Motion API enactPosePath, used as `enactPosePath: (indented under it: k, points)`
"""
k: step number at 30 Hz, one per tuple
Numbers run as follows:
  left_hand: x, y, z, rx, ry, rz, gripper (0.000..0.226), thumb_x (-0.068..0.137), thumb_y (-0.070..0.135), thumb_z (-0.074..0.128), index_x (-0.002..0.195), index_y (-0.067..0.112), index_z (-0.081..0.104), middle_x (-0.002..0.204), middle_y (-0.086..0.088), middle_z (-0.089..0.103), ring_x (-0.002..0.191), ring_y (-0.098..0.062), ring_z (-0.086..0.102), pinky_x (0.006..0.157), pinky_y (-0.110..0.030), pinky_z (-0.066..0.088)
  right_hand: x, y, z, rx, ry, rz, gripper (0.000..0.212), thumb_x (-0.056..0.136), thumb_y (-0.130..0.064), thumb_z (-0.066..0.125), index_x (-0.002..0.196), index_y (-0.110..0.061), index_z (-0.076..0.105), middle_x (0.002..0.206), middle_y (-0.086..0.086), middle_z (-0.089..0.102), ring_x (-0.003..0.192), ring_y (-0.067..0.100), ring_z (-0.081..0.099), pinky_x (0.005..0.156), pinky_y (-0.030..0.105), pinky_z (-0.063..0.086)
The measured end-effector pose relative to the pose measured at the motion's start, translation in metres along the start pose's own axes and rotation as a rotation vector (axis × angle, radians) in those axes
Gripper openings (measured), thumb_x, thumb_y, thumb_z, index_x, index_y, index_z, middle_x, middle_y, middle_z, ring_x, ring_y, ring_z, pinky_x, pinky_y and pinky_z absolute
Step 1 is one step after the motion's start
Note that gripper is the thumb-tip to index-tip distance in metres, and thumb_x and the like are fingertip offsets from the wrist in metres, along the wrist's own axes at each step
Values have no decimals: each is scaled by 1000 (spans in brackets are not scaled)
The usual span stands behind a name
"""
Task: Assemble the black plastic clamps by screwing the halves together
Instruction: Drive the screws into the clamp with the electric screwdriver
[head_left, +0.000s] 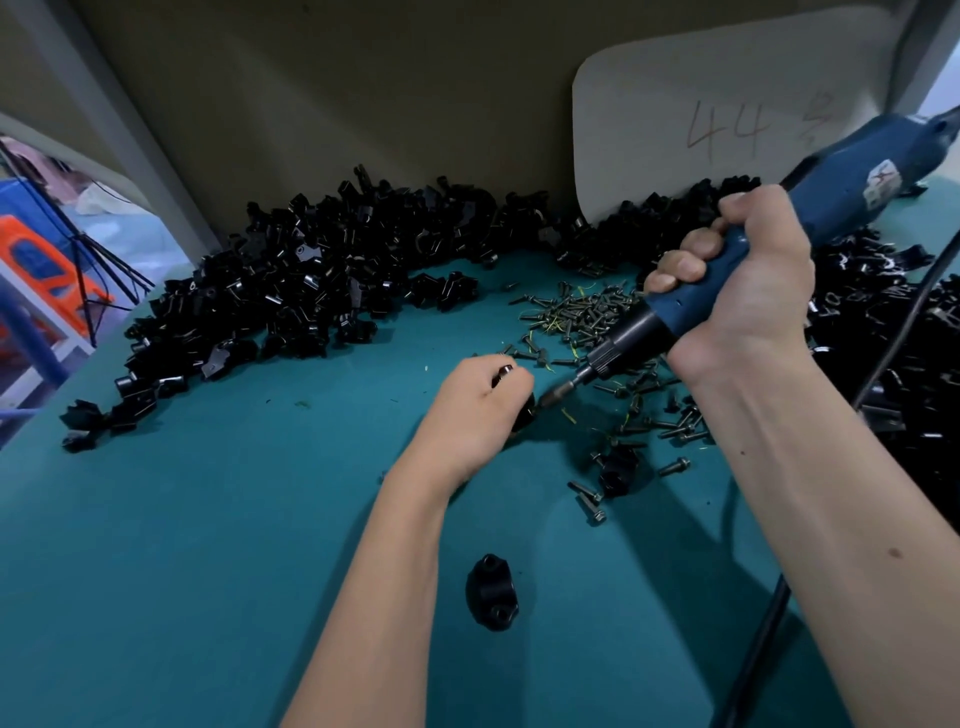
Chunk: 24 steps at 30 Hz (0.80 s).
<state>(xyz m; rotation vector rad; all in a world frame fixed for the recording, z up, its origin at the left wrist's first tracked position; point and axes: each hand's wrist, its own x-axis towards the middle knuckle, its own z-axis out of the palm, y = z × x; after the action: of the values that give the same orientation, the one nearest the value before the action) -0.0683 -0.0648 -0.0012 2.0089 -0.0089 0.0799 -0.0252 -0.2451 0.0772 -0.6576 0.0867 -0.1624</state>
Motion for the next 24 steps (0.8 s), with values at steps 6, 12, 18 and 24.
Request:
enactPosePath:
  k: [6, 12, 18, 24]
  points:
    - [-5, -1, 3, -55, 42, -21, 22, 78, 33, 45, 62, 25, 32, 66, 1, 30, 64, -18, 27, 63, -42, 24, -7, 1, 8, -40, -35, -78, 27, 92, -8, 53, 70, -17, 40, 59, -2, 40, 48, 13, 34, 50, 26, 34]
    - [-5, -4, 1, -137, 32, -63, 25, 82, 28, 46, 67, 16, 31, 67, -1, 32, 46, -10, 27, 39, -15, 22, -18, 3, 20, -100, -194, -188, 30, 92, -3, 52, 69, -18, 40, 58, 0, 39, 45, 16, 34, 49, 27, 35]
    - [-7, -3, 1, -158, 27, -75, 21, 80, 30, 46, 64, 21, 36, 65, -1, 35, 44, -9, 29, 39, -15, 24, -18, 2, 17, -98, -157, -149, 31, 93, -5, 52, 68, -18, 40, 58, -1, 39, 46, 14, 34, 49, 27, 34]
    - [-7, -2, 1, -155, 30, -74, 24, 84, 27, 46, 68, 14, 35, 71, -5, 33, 47, -10, 27, 39, -14, 25, -19, 3, 18, -112, -190, -163, 30, 92, -5, 52, 67, -18, 42, 57, -1, 39, 46, 14, 35, 49, 26, 35]
